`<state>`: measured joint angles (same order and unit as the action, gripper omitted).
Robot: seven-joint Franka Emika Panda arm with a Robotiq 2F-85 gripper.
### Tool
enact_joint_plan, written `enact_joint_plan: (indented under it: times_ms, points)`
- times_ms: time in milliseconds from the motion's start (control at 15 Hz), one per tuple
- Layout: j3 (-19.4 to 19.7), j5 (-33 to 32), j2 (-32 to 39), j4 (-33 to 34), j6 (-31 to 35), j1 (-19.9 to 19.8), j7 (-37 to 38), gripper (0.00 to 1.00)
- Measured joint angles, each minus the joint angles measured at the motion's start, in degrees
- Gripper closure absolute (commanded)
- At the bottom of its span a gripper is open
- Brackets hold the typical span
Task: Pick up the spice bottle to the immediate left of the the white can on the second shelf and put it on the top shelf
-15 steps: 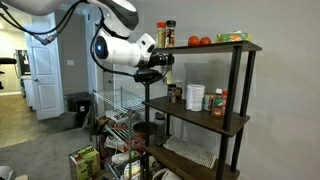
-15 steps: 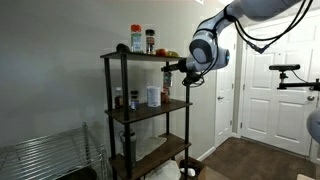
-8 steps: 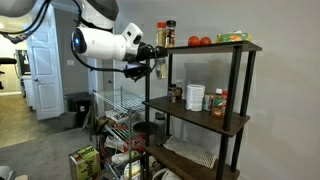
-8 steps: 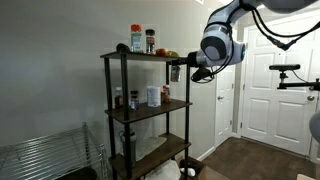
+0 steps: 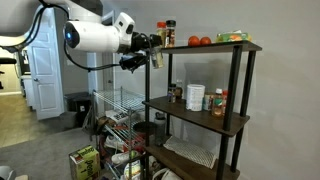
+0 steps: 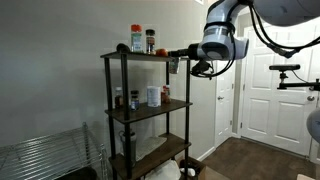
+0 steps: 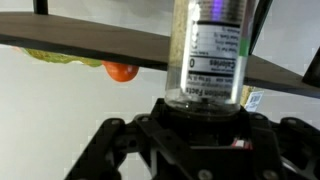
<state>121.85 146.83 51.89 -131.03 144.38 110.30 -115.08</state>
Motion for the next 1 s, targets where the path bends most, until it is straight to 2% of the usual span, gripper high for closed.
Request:
enact_joint_plan:
  times_ms: [400, 933, 1000]
  points:
    - [-0.6, 0.2, 10.1, -0.5, -3.3, -4.6, 7.5, 0.65]
    - [-1.3, 1.2, 19.3, -0.3, -7.1, -12.0, 15.0, 0.65]
    - [-1.4, 1.2, 20.0, -0.3, -7.8, -12.7, 16.2, 0.40]
